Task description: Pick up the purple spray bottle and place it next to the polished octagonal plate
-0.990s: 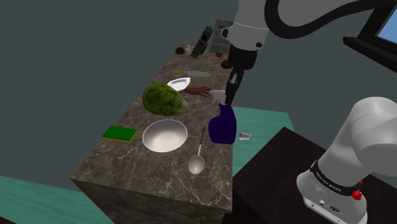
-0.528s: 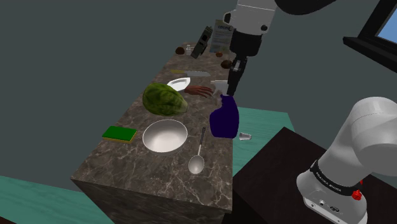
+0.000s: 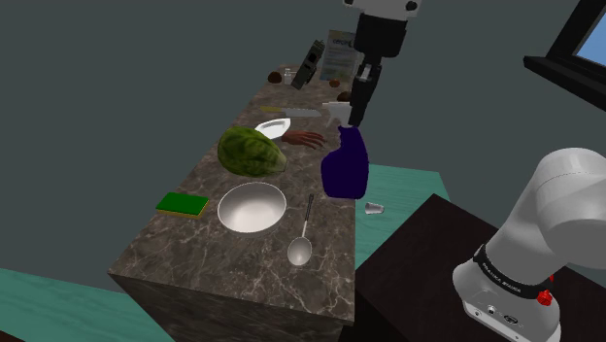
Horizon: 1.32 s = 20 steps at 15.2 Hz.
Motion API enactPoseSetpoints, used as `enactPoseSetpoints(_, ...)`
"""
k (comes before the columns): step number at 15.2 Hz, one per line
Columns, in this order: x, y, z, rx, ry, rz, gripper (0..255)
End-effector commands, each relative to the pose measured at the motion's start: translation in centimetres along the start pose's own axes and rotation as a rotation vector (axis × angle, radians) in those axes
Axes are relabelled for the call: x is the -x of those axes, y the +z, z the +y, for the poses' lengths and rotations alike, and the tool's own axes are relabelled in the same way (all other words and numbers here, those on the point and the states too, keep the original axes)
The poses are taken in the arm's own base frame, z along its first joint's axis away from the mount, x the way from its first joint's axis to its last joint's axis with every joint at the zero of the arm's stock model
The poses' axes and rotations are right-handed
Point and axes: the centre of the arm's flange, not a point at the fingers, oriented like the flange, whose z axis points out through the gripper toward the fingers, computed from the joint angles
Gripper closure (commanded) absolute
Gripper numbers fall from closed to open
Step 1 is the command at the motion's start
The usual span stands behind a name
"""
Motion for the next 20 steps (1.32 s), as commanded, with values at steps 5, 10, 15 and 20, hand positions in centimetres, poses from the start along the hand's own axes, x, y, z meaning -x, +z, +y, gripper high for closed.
enactPoseSetpoints(5,-0.2,-3.1,-0.3,0.0,0.0,0.0,255)
enactPoseSetpoints(10,-0.4,-5.7,-0.5,0.0,0.0,0.0,255)
enactPoseSetpoints(15,-0.6,-8.4,-0.7,0.0,0.0,0.0,255)
enactPoseSetpoints(20,-0.9,-11.0,-0.9,0.0,0.0,0.0,255)
